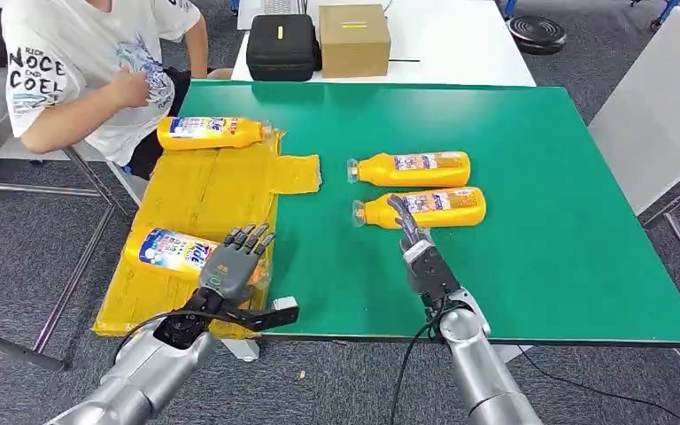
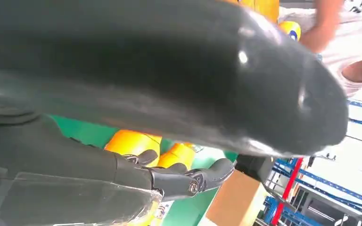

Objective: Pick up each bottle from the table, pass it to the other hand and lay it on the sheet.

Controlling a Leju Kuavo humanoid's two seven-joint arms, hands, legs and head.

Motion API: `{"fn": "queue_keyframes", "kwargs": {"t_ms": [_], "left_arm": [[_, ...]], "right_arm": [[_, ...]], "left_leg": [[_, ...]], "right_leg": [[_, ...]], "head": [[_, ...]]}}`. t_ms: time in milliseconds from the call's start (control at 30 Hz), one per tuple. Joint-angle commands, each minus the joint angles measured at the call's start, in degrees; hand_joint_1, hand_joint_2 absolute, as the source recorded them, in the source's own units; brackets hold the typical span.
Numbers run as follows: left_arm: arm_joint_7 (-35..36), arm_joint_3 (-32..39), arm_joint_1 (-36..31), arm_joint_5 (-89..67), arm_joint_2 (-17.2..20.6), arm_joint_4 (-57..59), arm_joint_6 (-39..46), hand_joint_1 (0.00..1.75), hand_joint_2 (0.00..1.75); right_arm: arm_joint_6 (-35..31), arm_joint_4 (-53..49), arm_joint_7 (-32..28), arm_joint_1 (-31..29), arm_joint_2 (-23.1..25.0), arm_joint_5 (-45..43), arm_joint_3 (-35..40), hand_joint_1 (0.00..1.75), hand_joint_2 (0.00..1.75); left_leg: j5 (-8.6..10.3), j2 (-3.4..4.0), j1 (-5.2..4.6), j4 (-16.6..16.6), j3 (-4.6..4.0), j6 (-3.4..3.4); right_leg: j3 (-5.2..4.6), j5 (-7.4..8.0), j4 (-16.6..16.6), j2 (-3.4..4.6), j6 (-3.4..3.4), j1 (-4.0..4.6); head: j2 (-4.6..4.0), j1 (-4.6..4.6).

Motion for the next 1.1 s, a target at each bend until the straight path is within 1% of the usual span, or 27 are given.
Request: {"fn": "queue_keyframes", "kwargs": {"t_ms": [33,100,200,267,333,367,400,433,467,500,533,567,600,633,700,733,833,867,933,1000,1033,1100], "left_arm": [[-0.79,0.69,4.61,1.33,1.71,-4.57,-0.12,0.00,1.75],[-1.18,1.00,5.40,1.92,1.72,-6.02,0.53,0.00,1.75],[-2.62,1.90,7.09,4.16,2.24,-10.44,1.32,0.00,1.75],[-2.68,2.13,7.98,4.58,2.79,-13.83,1.38,0.00,1.75],[-3.07,2.35,8.21,5.18,2.83,-14.68,1.38,0.00,1.75],[-4.05,2.85,8.56,6.60,2.72,-15.70,2.01,0.00,1.75],[-6.12,3.70,8.98,9.06,2.65,-18.27,4.96,0.00,1.75],[-6.69,4.15,9.63,10.84,2.79,-21.51,5.07,0.00,1.75],[-8.14,4.67,10.23,13.30,2.99,-24.58,5.24,0.00,1.75],[-10.70,5.34,10.53,17.87,2.96,-27.91,4.94,0.00,1.75],[-13.26,6.04,10.37,22.03,2.60,-30.05,5.94,0.00,1.75],[-14.52,6.28,10.17,23.44,2.41,-31.45,6.85,0.00,1.75],[-17.13,6.96,10.32,26.45,1.63,-32.64,9.06,0.00,1.75],[-18.40,7.30,10.59,27.59,1.19,-33.32,10.31,0.00,1.75],[-18.34,7.06,10.88,27.55,0.98,-33.61,10.26,0.00,1.75],[-18.39,7.04,11.09,27.55,0.98,-33.63,10.40,0.00,1.75],[-30.23,8.27,12.88,38.85,-1.32,-35.61,16.21,0.00,1.75],[-31.99,8.29,13.14,41.08,-1.65,-36.09,16.67,0.00,1.75],[-32.09,8.20,13.07,41.25,-1.73,-35.79,16.72,0.00,1.75],[-32.09,8.20,13.07,41.25,-1.73,-35.79,16.72,0.00,1.75],[-32.09,8.20,13.07,41.25,-1.73,-35.79,16.72,0.00,1.75],[-32.09,8.20,13.07,41.25,-1.73,-35.79,16.72,0.00,1.75]], "right_arm": [[-0.09,1.23,0.42,-0.79,-0.17,0.28,-1.23,0.00,0.00],[-0.13,1.04,0.53,-0.53,-0.31,0.37,-1.39,0.00,0.00],[-0.22,0.87,0.75,-0.04,-0.49,0.52,-1.57,0.00,0.00],[-0.38,0.83,0.71,0.37,-0.53,0.53,-1.76,0.00,0.00],[-0.35,0.85,0.73,0.40,-0.54,0.59,-1.71,0.00,0.00],[-0.40,0.87,0.73,0.43,-0.56,0.61,-1.72,0.00,0.00],[-0.52,0.96,0.73,0.54,-0.63,0.65,-1.73,0.00,0.00],[-0.61,1.05,0.73,0.53,-0.66,0.69,-1.71,0.00,0.00],[-0.72,1.25,0.73,0.43,-0.66,0.71,-1.69,0.00,0.00],[-0.82,1.64,0.72,0.06,-0.62,0.76,-1.62,0.00,0.00],[-0.78,2.03,0.71,-0.48,-0.44,0.80,-1.59,0.00,0.00],[-0.73,2.34,0.78,-0.90,-0.26,0.83,-1.54,0.00,0.00],[-0.52,2.66,0.97,-1.26,-0.06,0.89,-1.40,0.00,0.00],[-0.51,2.84,1.01,-1.42,0.08,0.92,-1.33,0.00,0.00],[-0.52,3.02,1.03,-1.52,0.36,0.90,-1.20,0.00,0.00],[-0.52,3.08,1.02,-1.47,0.35,0.90,-1.20,0.00,0.00],[-0.81,3.93,1.04,-1.67,0.55,0.94,-0.76,0.00,0.00],[-0.85,4.33,1.02,-1.95,0.49,1.07,-0.47,0.00,0.00],[-0.84,4.47,1.03,-2.11,0.52,1.04,-0.43,0.00,0.00],[-0.84,4.47,1.03,-2.11,0.52,1.04,-0.43,0.00,0.00],[-0.84,4.47,1.03,-2.11,0.52,1.04,-0.43,0.00,0.00],[-0.84,4.47,1.03,-2.11,0.52,1.04,-0.43,0.00,0.00]], "left_leg": [[-0.11,0.18,0.05,-0.03,0.22,-0.11],[-0.08,0.13,0.03,-0.04,0.17,-0.08],[-0.22,0.21,0.12,0.00,0.34,-0.17],[-0.13,0.11,0.07,-0.02,0.20,-0.10],[-0.09,0.09,0.05,-0.01,0.15,-0.09],[-0.12,0.09,0.08,0.02,0.14,-0.10],[-0.18,0.10,0.12,0.05,0.20,-0.14],[-0.21,0.09,0.15,0.08,0.18,-0.16],[-0.09,0.04,0.07,0.05,-0.08,-0.09],[-0.17,0.09,0.13,0.10,-0.02,-0.14],[-0.12,0.06,0.10,0.10,-0.15,-0.10],[-0.24,0.10,0.15,0.21,-0.06,-0.15],[-0.11,0.04,0.10,0.12,-0.22,-0.10],[-0.20,0.08,0.13,0.19,-0.14,-0.13],[-0.05,0.07,0.05,0.05,-0.28,-0.06],[-0.15,0.13,0.08,0.09,-0.16,-0.10],[-0.13,0.13,0.06,0.02,-0.09,-0.09],[-0.06,0.08,0.03,0.01,-0.24,-0.06],[-0.14,0.12,0.06,0.05,-0.13,-0.09],[-0.05,0.05,0.03,0.01,-0.26,-0.06],[-0.14,0.12,0.09,0.04,-0.12,-0.11],[-0.04,0.05,0.03,0.00,-0.26,-0.06]], "right_leg": [[0.19,-0.05,-0.05,0.14,-0.10,0.06],[0.14,-0.04,-0.05,0.10,-0.07,0.04],[0.32,-0.13,-0.07,0.15,-0.15,0.14],[0.19,-0.08,-0.06,0.07,-0.09,0.08],[0.13,-0.07,-0.03,0.05,-0.08,0.06],[0.13,-0.08,-0.03,0.05,-0.09,0.09],[0.21,-0.13,-0.02,0.05,-0.13,0.14],[0.19,-0.16,0.00,0.04,-0.15,0.16],[-0.08,-0.08,0.01,0.01,-0.09,0.08],[-0.01,-0.13,0.03,0.05,-0.13,0.14],[-0.14,-0.09,0.03,0.03,-0.09,0.11],[-0.04,-0.19,0.10,0.04,-0.14,0.17],[-0.20,-0.09,0.05,0.01,-0.09,0.11],[-0.13,-0.16,0.10,0.03,-0.12,0.14],[-0.27,-0.03,0.00,0.05,-0.06,0.06],[-0.15,-0.09,0.02,0.10,-0.10,0.09],[-0.09,-0.09,-0.02,0.09,-0.09,0.07],[-0.23,-0.03,-0.02,0.06,-0.05,0.04],[-0.13,-0.09,-0.01,0.08,-0.08,0.07],[-0.25,-0.04,-0.02,0.04,-0.05,0.03],[-0.09,-0.09,-0.03,0.09,-0.10,0.10],[-0.24,-0.03,-0.03,0.03,-0.05,0.03]], "head": [[0.00,0.00],[0.00,0.00],[0.00,0.00],[0.00,0.00],[0.00,0.00],[0.00,0.02],[0.00,0.00],[0.00,0.00],[0.00,0.02],[0.00,0.00],[0.00,0.00],[0.00,0.02],[0.00,0.00],[0.00,0.00],[0.00,0.00],[0.00,0.00],[0.00,0.00],[0.00,0.00],[0.00,0.02],[0.00,0.00],[0.00,0.02],[0.00,0.00]]}}
